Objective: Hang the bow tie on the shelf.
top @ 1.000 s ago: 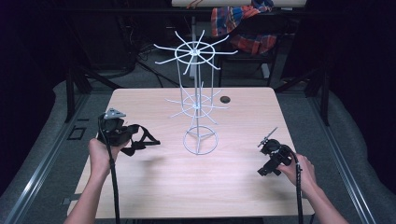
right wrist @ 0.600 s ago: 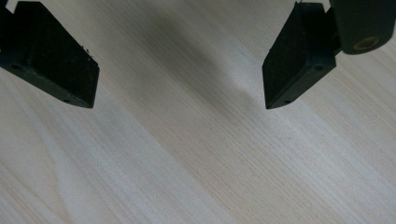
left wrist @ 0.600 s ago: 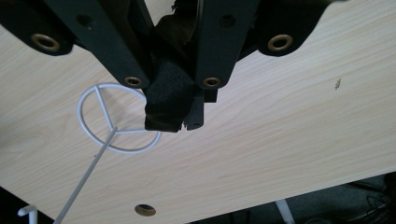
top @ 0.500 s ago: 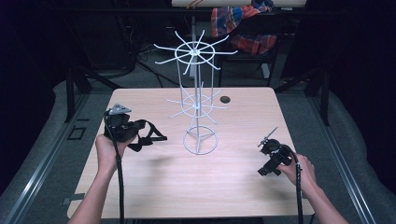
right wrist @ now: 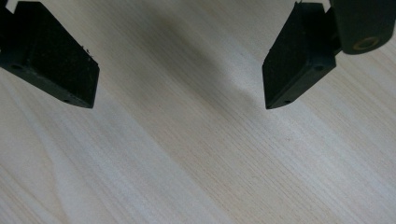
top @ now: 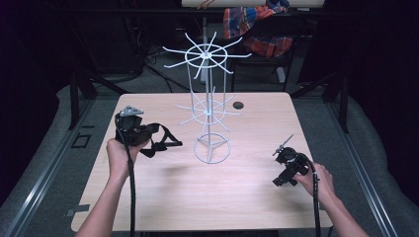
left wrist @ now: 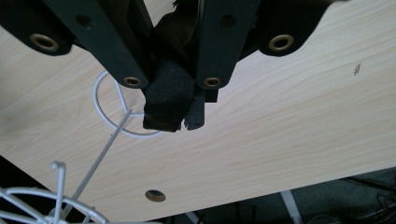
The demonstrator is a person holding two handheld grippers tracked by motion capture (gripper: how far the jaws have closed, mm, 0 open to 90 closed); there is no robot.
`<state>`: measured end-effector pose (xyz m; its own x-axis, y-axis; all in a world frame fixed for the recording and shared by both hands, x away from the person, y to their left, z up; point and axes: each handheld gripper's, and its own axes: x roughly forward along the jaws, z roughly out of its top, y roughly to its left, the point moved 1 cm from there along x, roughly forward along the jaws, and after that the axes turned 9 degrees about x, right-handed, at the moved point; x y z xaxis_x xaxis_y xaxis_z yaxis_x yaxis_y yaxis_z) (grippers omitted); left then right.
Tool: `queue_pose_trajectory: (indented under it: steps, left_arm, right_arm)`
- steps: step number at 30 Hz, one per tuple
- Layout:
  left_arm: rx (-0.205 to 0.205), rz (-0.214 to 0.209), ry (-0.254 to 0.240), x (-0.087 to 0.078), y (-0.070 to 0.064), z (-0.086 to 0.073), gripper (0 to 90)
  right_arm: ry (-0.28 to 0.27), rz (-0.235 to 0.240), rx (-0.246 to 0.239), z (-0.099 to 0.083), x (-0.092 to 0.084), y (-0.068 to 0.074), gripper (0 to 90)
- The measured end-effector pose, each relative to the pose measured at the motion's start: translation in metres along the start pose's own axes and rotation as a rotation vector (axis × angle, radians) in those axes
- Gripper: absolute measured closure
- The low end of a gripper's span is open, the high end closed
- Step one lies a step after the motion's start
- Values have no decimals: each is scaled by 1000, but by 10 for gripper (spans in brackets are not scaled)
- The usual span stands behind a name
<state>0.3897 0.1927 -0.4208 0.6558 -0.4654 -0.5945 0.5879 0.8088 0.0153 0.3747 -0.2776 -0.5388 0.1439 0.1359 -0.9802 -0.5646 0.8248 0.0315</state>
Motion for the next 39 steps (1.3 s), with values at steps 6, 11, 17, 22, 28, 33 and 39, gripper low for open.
queue_pose_trajectory:
  steps: [6,11,17,22,28,33,39]
  left_arm:
    - [14,-4,0,0,-6,7,867]
    - [20,-14,11,-1,-9,12,866]
    - [8,-29,1,-5,-10,21,852]
    - [8,-38,-5,-6,-15,27,850]
    - [26,-51,-3,-7,-20,33,846]
    - [39,-56,-10,-6,-23,38,846]
    - [36,-53,-21,-6,-24,40,847]
  right_arm:
    - [-2,2,6,0,1,0,106]
    - [6,0,2,0,-1,0,106]
    - [9,-1,1,0,-1,0,106]
    - [8,-2,3,-1,-1,0,106]
    - [3,0,8,-1,0,0,106]
    - [34,-13,-12,0,-2,-1,106]
    - [34,-11,-11,0,-2,-1,106]
